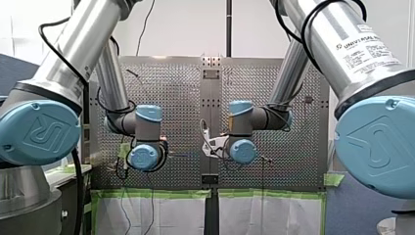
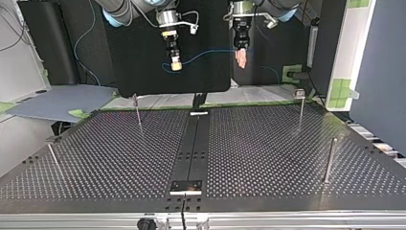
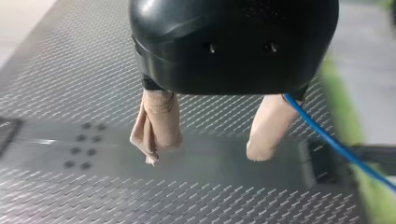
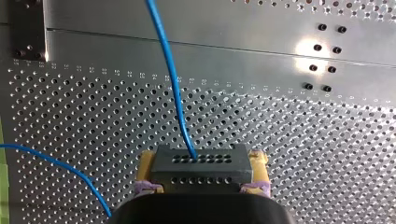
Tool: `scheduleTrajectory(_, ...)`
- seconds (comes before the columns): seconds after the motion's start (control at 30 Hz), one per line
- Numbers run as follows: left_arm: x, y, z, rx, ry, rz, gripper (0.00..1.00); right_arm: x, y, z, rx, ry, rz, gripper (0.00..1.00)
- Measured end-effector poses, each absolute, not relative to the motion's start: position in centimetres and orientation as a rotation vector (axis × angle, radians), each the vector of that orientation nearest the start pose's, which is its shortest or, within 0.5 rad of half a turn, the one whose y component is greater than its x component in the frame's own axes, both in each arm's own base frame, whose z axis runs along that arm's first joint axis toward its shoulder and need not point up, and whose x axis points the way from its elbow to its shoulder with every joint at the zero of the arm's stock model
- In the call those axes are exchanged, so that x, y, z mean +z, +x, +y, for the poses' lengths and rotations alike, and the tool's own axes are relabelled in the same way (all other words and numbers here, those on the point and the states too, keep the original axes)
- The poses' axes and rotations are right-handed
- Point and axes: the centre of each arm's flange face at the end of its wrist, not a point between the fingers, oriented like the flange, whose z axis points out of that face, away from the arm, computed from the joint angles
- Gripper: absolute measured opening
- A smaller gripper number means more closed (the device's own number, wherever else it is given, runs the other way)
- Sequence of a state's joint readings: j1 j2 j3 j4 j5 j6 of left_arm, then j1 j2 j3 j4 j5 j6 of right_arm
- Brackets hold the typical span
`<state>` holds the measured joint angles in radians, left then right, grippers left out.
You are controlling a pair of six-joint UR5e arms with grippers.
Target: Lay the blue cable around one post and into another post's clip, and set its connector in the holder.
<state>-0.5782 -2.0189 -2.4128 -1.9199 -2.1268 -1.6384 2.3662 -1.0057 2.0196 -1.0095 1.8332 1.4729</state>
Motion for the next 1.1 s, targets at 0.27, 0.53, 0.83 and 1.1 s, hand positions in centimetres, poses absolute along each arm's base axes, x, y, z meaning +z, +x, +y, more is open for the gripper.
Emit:
scheduleTrajectory(0.27,5.2,25.3,-27.1,-0.041,0.036,1.677,1.00,8.8,45.4,-29.5,1.519,1.614,-0.819,0.00)
scheduleTrajectory(0.53,5.2,25.2,-27.1,-0.041,0.038,1.678,1.00,8.8,45.4,-29.5,1.519,1.614,-0.819,0.00)
scheduleTrajectory(0.83,4.5,24.6,-26.7,-0.057,0.031,1.691,1.00,9.4,45.4,-29.0,1.520,1.617,-0.825,0.00)
scheduleTrajectory(1.1,5.6,24.5,-26.5,-0.092,-0.010,1.691,1.00,12.2,45.4,-28.9,1.561,1.608,-0.864,0.00)
